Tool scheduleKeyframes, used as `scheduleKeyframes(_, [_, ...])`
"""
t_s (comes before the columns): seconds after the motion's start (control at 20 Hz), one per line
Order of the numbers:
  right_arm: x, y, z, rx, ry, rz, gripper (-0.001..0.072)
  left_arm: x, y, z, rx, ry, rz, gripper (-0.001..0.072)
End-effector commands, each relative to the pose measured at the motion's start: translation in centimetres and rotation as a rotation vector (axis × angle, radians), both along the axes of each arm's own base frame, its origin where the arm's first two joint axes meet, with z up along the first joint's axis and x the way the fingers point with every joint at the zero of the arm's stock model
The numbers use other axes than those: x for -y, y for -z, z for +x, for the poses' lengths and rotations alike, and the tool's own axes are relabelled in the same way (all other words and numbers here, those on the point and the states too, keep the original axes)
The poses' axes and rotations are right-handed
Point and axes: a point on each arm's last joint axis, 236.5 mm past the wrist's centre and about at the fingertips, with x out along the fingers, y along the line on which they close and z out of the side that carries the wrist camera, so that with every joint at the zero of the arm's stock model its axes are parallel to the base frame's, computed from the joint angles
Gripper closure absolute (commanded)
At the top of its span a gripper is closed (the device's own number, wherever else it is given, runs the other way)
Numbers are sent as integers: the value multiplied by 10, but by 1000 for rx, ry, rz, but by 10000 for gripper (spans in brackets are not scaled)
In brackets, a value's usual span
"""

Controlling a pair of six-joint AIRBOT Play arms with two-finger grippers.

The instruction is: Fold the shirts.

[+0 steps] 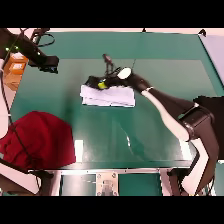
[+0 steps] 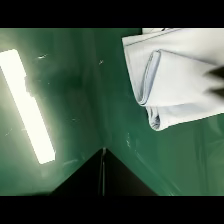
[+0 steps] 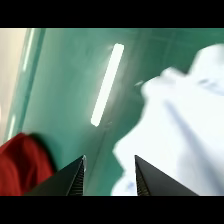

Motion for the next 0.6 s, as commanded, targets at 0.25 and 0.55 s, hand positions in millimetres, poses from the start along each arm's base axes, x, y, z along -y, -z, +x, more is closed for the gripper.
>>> scheduleKeyframes(0.25, [264, -2, 9, -229, 202, -210, 211, -2, 3, -4, -16, 16, 9, 682])
scheduleKeyframes(0.55, [242, 100, -36, -486, 174, -134, 158, 0, 2, -2, -8, 9, -1, 682])
